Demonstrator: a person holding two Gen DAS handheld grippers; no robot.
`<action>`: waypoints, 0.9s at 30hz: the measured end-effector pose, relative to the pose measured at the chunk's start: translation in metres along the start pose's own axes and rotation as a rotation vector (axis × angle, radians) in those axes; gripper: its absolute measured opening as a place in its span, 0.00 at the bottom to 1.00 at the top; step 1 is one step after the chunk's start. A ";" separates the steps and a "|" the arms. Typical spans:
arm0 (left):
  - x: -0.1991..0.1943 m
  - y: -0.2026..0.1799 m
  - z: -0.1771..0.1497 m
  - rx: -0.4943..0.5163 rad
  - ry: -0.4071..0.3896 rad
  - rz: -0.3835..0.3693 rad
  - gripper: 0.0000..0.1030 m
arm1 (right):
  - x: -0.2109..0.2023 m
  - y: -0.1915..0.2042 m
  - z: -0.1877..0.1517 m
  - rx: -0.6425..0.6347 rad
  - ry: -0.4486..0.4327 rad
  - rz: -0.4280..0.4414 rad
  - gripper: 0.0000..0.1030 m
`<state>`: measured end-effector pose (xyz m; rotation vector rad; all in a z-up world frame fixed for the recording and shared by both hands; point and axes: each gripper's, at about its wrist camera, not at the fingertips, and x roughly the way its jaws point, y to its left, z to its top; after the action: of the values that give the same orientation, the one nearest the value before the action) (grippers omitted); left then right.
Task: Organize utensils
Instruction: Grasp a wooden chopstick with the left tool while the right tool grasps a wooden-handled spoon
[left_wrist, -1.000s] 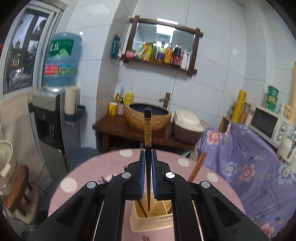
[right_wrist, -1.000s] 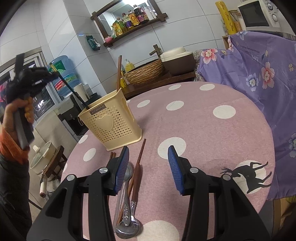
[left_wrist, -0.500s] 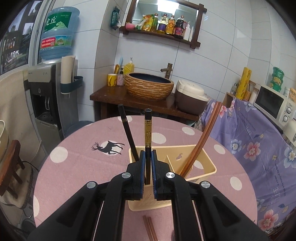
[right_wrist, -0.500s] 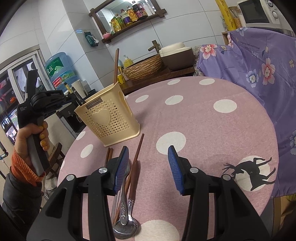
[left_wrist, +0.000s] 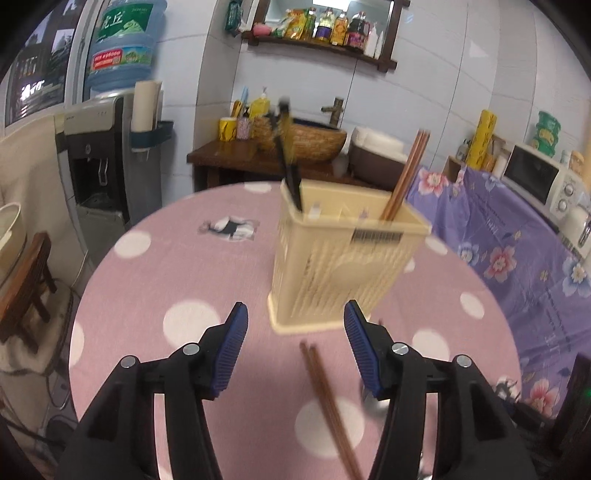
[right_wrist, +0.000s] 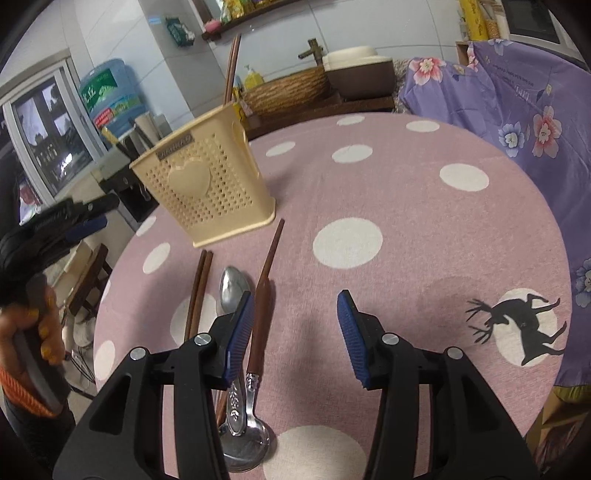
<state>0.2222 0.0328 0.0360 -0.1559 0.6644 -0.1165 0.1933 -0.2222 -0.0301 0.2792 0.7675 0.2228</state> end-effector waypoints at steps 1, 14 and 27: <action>0.002 0.001 -0.011 -0.002 0.025 0.004 0.53 | 0.003 0.003 -0.002 -0.009 0.014 0.000 0.46; 0.033 -0.032 -0.084 0.090 0.246 -0.022 0.35 | 0.035 0.033 -0.028 -0.139 0.132 -0.050 0.46; 0.042 -0.035 -0.091 0.086 0.266 0.008 0.29 | 0.043 0.045 -0.032 -0.208 0.154 -0.127 0.36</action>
<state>0.1965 -0.0182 -0.0534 -0.0548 0.9236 -0.1592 0.1965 -0.1619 -0.0657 0.0163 0.9036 0.2040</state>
